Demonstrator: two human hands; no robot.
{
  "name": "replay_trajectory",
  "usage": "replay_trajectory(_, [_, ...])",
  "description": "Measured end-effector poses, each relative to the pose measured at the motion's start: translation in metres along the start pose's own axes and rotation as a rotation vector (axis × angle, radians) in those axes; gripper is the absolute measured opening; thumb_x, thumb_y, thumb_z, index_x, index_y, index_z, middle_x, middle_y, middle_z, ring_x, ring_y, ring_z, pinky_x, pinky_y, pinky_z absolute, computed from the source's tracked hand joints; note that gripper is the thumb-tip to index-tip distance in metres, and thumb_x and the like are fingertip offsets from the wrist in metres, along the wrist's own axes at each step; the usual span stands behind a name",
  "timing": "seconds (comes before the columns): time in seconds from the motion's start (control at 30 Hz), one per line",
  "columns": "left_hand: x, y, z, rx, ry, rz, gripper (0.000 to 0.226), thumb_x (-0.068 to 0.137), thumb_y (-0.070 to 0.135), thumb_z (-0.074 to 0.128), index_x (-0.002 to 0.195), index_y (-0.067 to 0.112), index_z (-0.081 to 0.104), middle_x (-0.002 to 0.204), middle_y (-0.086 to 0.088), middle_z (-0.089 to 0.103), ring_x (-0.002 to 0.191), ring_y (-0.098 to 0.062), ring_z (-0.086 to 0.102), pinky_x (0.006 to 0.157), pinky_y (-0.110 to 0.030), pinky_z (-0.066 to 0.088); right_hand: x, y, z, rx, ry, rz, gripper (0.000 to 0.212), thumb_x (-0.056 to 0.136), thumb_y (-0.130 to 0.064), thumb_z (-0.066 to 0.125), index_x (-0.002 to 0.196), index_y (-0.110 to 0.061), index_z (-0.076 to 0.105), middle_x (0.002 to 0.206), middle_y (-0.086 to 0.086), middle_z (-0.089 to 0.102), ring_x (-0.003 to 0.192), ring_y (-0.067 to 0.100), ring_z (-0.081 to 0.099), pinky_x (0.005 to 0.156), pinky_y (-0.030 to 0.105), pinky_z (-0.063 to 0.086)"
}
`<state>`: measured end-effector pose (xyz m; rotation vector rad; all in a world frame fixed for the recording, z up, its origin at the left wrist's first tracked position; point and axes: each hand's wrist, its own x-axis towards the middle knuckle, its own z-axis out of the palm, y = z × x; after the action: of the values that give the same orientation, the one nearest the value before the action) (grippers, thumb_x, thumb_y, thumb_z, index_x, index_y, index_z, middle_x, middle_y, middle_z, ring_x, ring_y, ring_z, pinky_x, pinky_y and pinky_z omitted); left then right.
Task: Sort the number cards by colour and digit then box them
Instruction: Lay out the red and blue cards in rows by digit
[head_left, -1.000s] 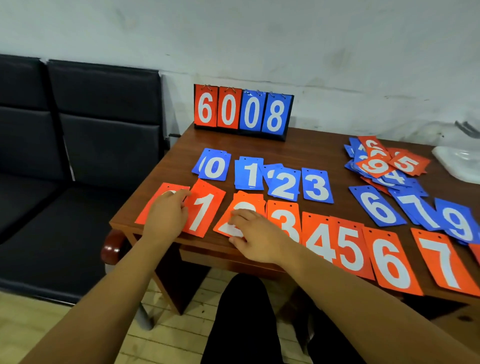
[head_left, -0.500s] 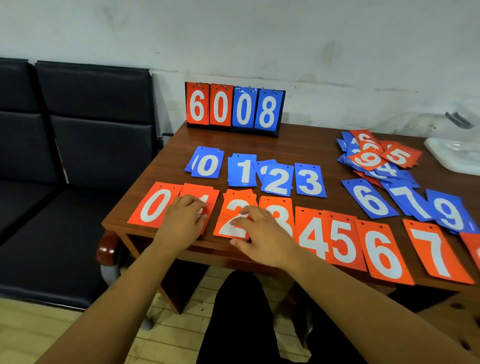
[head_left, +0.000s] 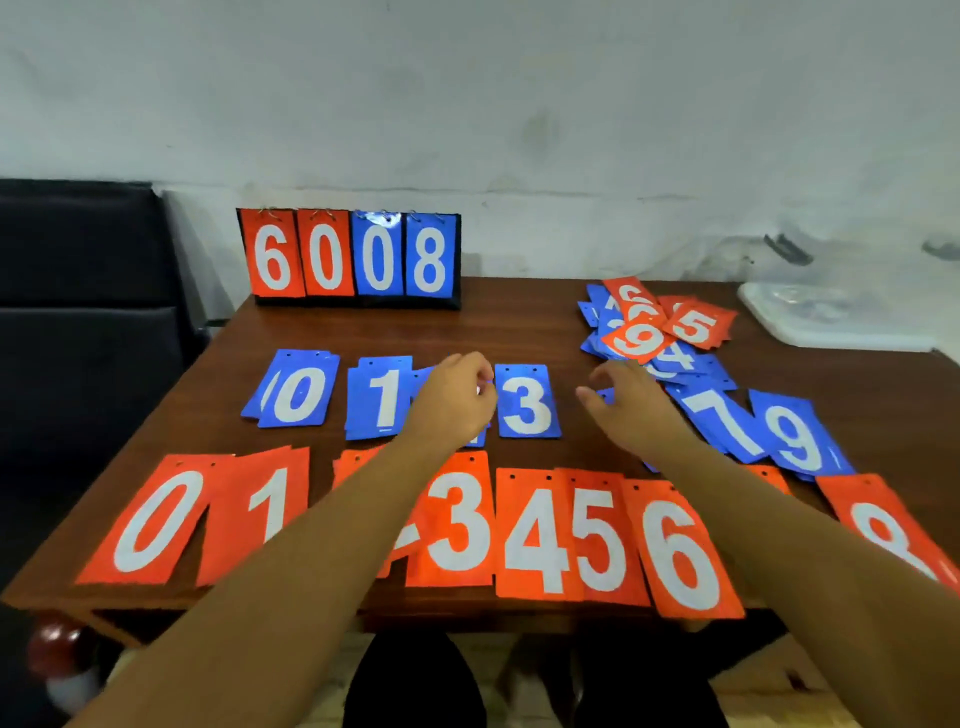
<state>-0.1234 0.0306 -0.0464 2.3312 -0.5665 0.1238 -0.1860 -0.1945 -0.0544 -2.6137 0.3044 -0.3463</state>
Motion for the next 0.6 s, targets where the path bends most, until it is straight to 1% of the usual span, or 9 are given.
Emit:
replay_trajectory(0.07, [0.029, 0.019, 0.025, -0.018, -0.065, -0.021, 0.014, 0.088, 0.010, 0.055, 0.099, 0.011, 0.064, 0.100, -0.005, 0.058, 0.090, -0.025, 0.060, 0.076, -0.037, 0.052, 0.014, 0.028, -0.011, -0.024, 0.025, 0.070, 0.031, 0.091, -0.031, 0.064, 0.109, -0.005, 0.060, 0.115, 0.014, 0.055, 0.110, 0.029, 0.052, 0.087, 0.034, 0.040])
replay_trajectory(0.13, [0.058, 0.037, 0.053, -0.026, -0.107, -0.034, 0.014, 0.087, 0.011, 0.055, 0.097, 0.011, 0.064, 0.101, -0.006, 0.058, 0.092, -0.025, 0.060, 0.072, -0.033, 0.051, 0.028, 0.051, -0.020, -0.047, 0.028, 0.135, 0.031, 0.091, -0.028, 0.064, 0.109, -0.003, 0.060, 0.114, 0.017, 0.054, 0.107, 0.034, 0.052, 0.086, 0.036, 0.041])
replay_trajectory(0.2, [0.088, 0.051, 0.080, 0.001, -0.139, -0.033, 0.015, 0.088, 0.014, 0.056, 0.099, 0.010, 0.065, 0.105, -0.009, 0.059, 0.097, -0.026, 0.059, 0.078, -0.032, 0.048, 0.042, 0.071, -0.028, -0.061, 0.038, 0.169, 0.032, 0.091, -0.025, 0.063, 0.112, -0.001, 0.059, 0.115, 0.020, 0.052, 0.106, 0.036, 0.052, 0.089, 0.040, 0.043])
replay_trajectory(0.3, [0.130, 0.065, 0.119, 0.055, -0.174, -0.037, 0.020, 0.091, 0.021, 0.057, 0.101, 0.006, 0.064, 0.113, -0.016, 0.058, 0.107, -0.032, 0.057, 0.092, -0.037, 0.047, 0.063, 0.096, -0.034, -0.106, 0.025, 0.202, 0.034, 0.091, -0.024, 0.063, 0.112, 0.002, 0.057, 0.116, 0.022, 0.052, 0.110, 0.038, 0.050, 0.089, 0.042, 0.042])
replay_trajectory(0.37, [0.156, 0.070, 0.142, 0.070, -0.184, -0.059, 0.029, 0.092, 0.029, 0.059, 0.108, 0.005, 0.062, 0.120, -0.018, 0.052, 0.112, -0.035, 0.053, 0.097, -0.040, 0.045, 0.077, 0.110, -0.035, -0.134, -0.005, 0.220, 0.036, 0.091, -0.026, 0.062, 0.117, -0.001, 0.057, 0.122, 0.020, 0.050, 0.115, 0.036, 0.048, 0.092, 0.041, 0.041])
replay_trajectory(0.43, [0.179, 0.074, 0.162, 0.095, -0.186, -0.092, 0.047, 0.092, 0.043, 0.061, 0.118, 0.005, 0.057, 0.126, -0.018, 0.047, 0.118, -0.035, 0.048, 0.100, -0.042, 0.044, 0.088, 0.121, -0.034, -0.140, -0.015, 0.234, 0.038, 0.092, -0.027, 0.061, 0.121, -0.002, 0.056, 0.126, 0.020, 0.050, 0.116, 0.035, 0.048, 0.095, 0.041, 0.041])
replay_trajectory(0.5, [0.198, 0.076, 0.178, 0.178, -0.200, -0.103, 0.067, 0.088, 0.057, 0.061, 0.130, 0.007, 0.051, 0.132, -0.018, 0.046, 0.124, -0.035, 0.044, 0.102, -0.041, 0.039, 0.097, 0.129, -0.031, -0.197, -0.032, 0.234, 0.040, 0.092, -0.032, 0.059, 0.121, -0.003, 0.057, 0.125, 0.019, 0.052, 0.115, 0.034, 0.050, 0.095, 0.042, 0.044])
replay_trajectory(0.57, [0.211, 0.076, 0.190, 0.279, -0.228, -0.094, 0.076, 0.083, 0.061, 0.064, 0.137, 0.009, 0.049, 0.135, -0.017, 0.048, 0.125, -0.034, 0.045, 0.104, -0.040, 0.038, 0.102, 0.135, -0.026, -0.302, -0.045, 0.199, 0.042, 0.092, -0.038, 0.058, 0.119, -0.005, 0.058, 0.122, 0.017, 0.053, 0.113, 0.032, 0.050, 0.095, 0.042, 0.044])
replay_trajectory(0.6, [0.216, 0.075, 0.195, 0.285, -0.241, -0.093, 0.074, 0.083, 0.059, 0.067, 0.136, 0.010, 0.050, 0.134, -0.016, 0.051, 0.124, -0.033, 0.047, 0.104, -0.040, 0.040, 0.103, 0.139, -0.023, -0.330, -0.039, 0.178, 0.043, 0.093, -0.041, 0.057, 0.119, -0.007, 0.059, 0.121, 0.015, 0.053, 0.113, 0.031, 0.049, 0.095, 0.041, 0.043])
